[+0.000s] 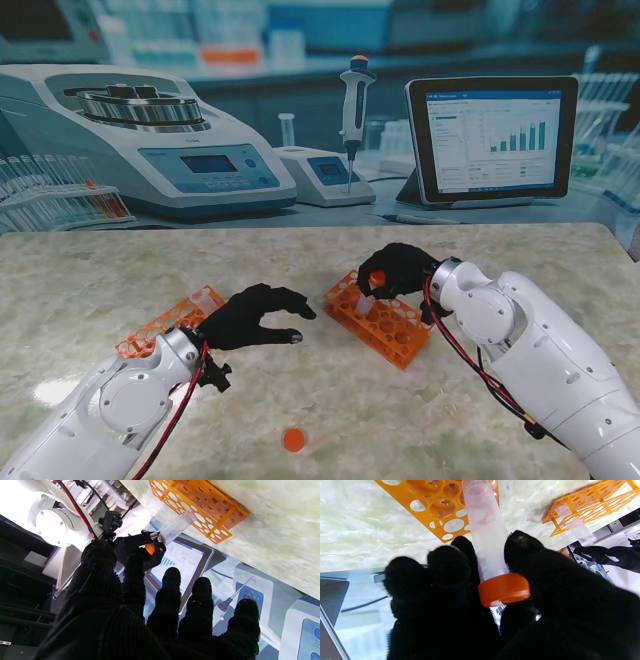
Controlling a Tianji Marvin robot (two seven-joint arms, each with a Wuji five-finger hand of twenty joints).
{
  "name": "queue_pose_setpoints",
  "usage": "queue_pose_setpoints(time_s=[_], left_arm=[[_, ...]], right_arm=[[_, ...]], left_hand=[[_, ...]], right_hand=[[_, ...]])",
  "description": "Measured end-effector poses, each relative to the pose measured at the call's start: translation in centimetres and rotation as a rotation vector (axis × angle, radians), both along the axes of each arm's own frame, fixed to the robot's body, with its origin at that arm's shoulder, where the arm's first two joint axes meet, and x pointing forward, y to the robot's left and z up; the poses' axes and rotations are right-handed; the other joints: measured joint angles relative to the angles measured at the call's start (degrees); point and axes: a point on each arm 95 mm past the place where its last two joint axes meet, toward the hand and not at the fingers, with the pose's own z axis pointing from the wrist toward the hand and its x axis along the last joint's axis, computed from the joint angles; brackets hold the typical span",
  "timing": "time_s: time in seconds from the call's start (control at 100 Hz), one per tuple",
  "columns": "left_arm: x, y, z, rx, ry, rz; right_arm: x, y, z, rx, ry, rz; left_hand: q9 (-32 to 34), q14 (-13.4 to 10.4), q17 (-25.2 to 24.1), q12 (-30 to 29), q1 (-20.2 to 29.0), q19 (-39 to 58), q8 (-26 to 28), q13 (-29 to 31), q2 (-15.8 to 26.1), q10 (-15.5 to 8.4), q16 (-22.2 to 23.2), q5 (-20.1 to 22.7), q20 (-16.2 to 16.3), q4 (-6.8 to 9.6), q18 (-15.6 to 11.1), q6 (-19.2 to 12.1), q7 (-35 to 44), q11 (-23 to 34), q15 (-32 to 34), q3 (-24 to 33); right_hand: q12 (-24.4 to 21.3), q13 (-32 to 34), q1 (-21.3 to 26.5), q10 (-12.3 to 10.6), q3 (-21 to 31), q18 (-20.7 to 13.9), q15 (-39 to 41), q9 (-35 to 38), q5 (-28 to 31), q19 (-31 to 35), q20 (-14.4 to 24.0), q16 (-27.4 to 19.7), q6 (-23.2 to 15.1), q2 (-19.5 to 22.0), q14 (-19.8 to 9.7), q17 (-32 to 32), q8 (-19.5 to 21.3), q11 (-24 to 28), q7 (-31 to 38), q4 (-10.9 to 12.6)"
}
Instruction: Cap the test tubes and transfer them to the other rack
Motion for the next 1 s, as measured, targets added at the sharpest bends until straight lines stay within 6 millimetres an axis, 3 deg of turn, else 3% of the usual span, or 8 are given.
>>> queue_pose_setpoints(time_s=[0.38, 0.79, 0.92, 1.0], left_arm=[[0.0, 0.1, 0.0, -0.001, -0.003, 0.001], [0.1, 0.2, 0.1, -0.002, -0.005, 0.003], [0.1, 0.2, 0.1, -0.002, -0.006, 0.002], [0.1, 0.2, 0.1, -0.002, -0.006, 0.002]], right_arm=[[1.9, 1.0, -0.1, -0.035, 0.013, 0.012], [1.8, 1.2, -0.7, -0.063, 0.053, 0.028], [2.0, 1.6, -0.8, -0.081, 0.064, 0.043], [2.2, 1.8, -0.9, -0.092, 0.066, 0.047]], left_hand=[[0.0, 0.0, 0.0, 0.0, 0.0, -0.01, 0.0, 0.0, 0.0, 0.0, 0.0, 0.0, 0.0, 0.0, 0.0, 0.0, 0.0, 0.0, 0.0, 0.0], [0.0, 0.0, 0.0, 0.0, 0.0, -0.02, 0.0, 0.0, 0.0, 0.0, 0.0, 0.01, 0.0, 0.0, 0.0, 0.0, 0.0, 0.0, 0.0, 0.0], [0.0, 0.0, 0.0, 0.0, 0.0, -0.02, 0.0, 0.0, 0.0, 0.0, 0.0, 0.01, 0.0, 0.0, 0.0, 0.0, 0.0, 0.0, 0.0, 0.0], [0.0, 0.0, 0.0, 0.0, 0.0, -0.03, 0.0, 0.0, 0.0, 0.0, 0.0, 0.01, 0.0, 0.0, 0.0, 0.0, 0.0, 0.0, 0.0, 0.0]], right_hand=[[0.0, -0.05, 0.38, 0.0, -0.3, 0.06, -0.21, 0.0, -0.02, -0.11, 0.01, 0.0, 0.0, 0.14, 0.07, -0.48, 0.0, -0.04, 0.0, 0.0], [-0.51, -0.41, 2.0, 0.0, -2.51, 0.1, -2.92, -0.49, -0.58, -0.89, 0.09, -0.68, 0.0, 1.16, 0.15, -1.42, -0.15, -0.6, 0.0, 0.0], [-4.41, -0.41, 2.92, 0.16, -4.26, 1.01, -7.38, -0.49, -0.62, -2.41, 1.4, -2.06, 0.0, 1.71, 0.48, -4.72, -2.93, -2.0, 0.0, 0.0], [-6.57, -1.47, 4.15, 0.18, -6.23, 1.68, -12.25, -1.03, -2.02, -4.06, 2.16, -2.62, 0.0, 2.38, 1.14, -8.61, -7.12, -3.56, 1.32, 0.0]])
